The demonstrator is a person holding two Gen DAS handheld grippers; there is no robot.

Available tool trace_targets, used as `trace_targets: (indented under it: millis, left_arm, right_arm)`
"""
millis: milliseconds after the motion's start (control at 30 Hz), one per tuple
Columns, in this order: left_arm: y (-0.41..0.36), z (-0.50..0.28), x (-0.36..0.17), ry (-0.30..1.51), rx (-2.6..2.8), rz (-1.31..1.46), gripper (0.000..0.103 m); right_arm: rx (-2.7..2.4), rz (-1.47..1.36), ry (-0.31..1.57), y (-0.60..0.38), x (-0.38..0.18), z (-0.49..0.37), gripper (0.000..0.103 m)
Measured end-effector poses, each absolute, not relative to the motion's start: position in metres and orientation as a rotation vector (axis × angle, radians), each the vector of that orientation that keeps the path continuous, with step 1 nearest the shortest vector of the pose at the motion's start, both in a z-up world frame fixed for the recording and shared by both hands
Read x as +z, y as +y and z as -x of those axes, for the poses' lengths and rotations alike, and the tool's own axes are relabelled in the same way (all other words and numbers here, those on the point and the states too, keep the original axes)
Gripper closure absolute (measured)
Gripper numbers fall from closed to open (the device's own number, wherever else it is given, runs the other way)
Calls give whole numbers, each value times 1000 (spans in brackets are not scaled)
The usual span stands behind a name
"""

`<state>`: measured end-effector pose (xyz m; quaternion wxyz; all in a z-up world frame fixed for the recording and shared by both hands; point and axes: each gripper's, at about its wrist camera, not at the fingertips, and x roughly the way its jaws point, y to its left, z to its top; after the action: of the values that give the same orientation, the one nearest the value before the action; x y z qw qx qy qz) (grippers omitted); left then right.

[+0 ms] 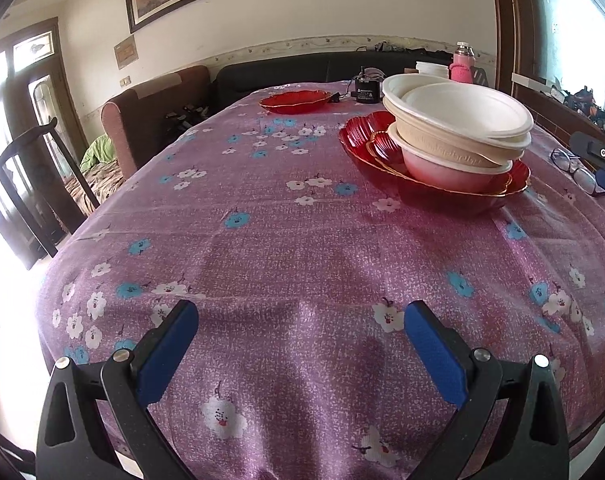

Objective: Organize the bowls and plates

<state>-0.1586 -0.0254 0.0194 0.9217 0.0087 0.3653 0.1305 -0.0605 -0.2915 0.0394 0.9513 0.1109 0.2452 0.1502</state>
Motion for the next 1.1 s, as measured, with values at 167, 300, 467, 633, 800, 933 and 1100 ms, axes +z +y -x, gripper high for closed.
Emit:
trace_targets:
  millis: [167,300,467,633,800,933,1100]
  left_arm:
    - [-25,159,19,754,268,-17,0]
    - [-24,158,18,757,270,-15,0]
    - [-26,158,18,759,263,-18,0]
    - [-25,158,18,762,261,-13,0]
    - [-26,158,18,767,249,-6,0]
    - [-27,160,21,750,256,-12,0]
    - [-27,165,26,730,224,10,0]
  right_arm:
    - [306,-223,500,-291,39,60,10]
    - [307,-225,499,-292,40,60,10]
    - [307,-224,499,-292,40,60,10]
    - [309,-222,498,-291,40,61,10]
    - [313,-221,496,-290,40,62,10]
    - [317,-219,496,-290,41,62,10]
    - [318,-222,496,-290,40,62,10]
